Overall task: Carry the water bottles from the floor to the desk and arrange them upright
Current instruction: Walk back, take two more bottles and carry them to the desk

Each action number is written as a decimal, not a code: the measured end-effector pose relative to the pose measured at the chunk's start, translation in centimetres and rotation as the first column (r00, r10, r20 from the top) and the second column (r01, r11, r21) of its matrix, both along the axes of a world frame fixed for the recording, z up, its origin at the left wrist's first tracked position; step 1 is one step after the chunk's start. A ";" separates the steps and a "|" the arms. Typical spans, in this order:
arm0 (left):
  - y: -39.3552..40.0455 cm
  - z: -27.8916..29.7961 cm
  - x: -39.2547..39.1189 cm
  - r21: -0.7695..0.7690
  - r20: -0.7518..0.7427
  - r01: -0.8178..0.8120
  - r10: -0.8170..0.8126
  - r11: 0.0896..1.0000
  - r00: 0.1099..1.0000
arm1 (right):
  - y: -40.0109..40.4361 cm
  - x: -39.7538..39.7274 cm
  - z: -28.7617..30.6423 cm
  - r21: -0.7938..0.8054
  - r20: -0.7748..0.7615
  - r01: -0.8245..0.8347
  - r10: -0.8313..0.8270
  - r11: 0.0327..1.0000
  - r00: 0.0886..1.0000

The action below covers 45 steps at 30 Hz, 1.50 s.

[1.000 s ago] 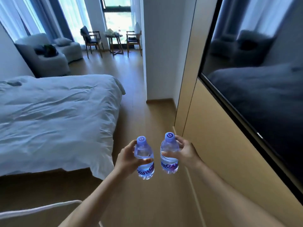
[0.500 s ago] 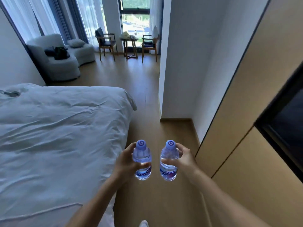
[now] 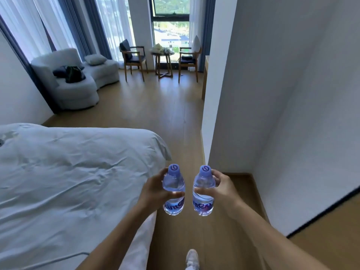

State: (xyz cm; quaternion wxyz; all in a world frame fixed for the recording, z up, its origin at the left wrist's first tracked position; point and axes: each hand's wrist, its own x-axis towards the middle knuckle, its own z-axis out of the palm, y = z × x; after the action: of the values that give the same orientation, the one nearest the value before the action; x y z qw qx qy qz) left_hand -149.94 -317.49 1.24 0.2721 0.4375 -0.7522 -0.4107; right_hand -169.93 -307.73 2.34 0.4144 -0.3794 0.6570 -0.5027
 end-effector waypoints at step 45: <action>-121.2 0.7 -54.6 0.128 0.082 0.062 -0.072 0.990 0.994 | -119.3 -52.7 0.7 -0.005 -0.151 0.113 -0.112 0.994 0.982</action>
State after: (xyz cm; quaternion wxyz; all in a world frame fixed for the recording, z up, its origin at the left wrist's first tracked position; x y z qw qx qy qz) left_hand -204.52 -438.65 1.94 0.1973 0.4456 -0.7502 -0.4469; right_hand -222.62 -427.03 3.05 0.3349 -0.3780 0.7078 -0.4940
